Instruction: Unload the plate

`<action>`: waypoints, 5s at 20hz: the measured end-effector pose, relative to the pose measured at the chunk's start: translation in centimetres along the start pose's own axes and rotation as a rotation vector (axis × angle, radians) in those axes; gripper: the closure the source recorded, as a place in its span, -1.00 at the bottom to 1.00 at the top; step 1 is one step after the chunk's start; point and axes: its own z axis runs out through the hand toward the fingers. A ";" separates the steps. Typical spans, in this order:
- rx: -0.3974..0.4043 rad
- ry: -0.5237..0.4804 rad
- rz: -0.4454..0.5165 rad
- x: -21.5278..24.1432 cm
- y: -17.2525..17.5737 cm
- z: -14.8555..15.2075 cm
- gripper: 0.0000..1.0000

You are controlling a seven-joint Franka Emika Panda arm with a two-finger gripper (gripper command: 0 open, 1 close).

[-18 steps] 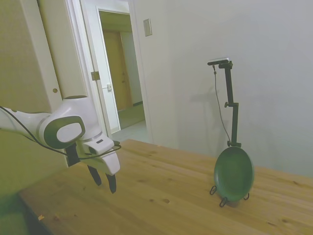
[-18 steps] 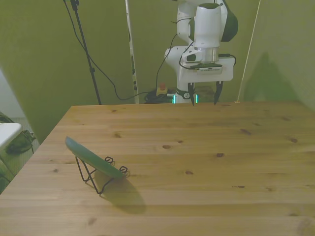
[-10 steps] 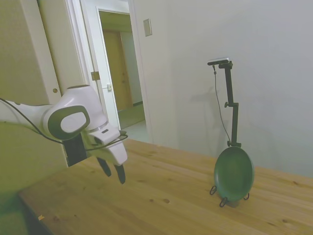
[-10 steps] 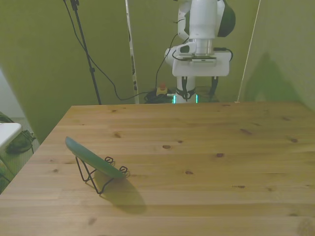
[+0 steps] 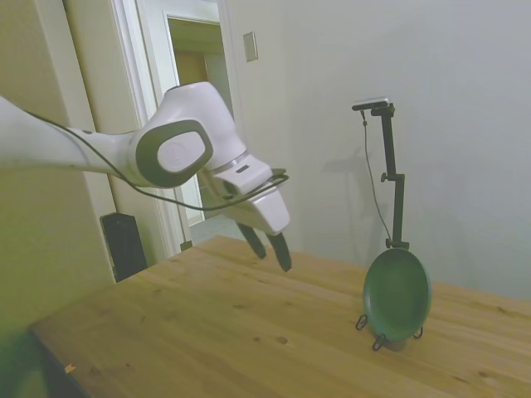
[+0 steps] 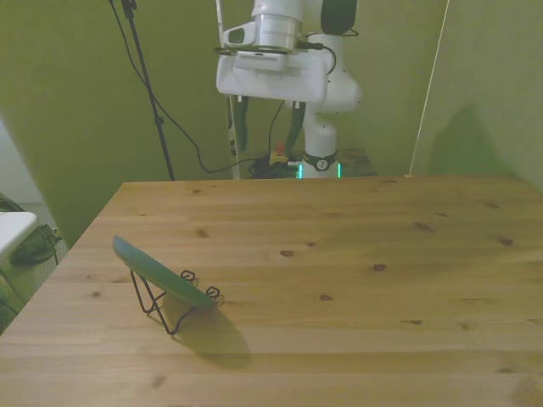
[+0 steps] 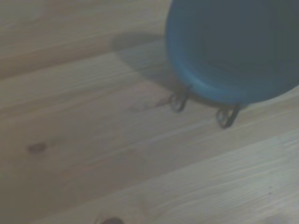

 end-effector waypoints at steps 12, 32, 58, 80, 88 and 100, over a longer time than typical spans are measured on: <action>-0.056 0.044 0.043 7.8 0.6 -0.9 -1.00; -0.198 0.153 -0.327 20.2 -4.7 5.9 -1.00; -0.054 0.172 -0.393 17.0 -6.0 14.0 -1.00; -0.057 0.175 -0.497 18.6 -9.0 15.9 1.00; -0.059 0.167 -0.511 18.5 -9.1 16.2 1.00; -0.035 0.166 -0.528 17.8 -10.9 14.4 1.00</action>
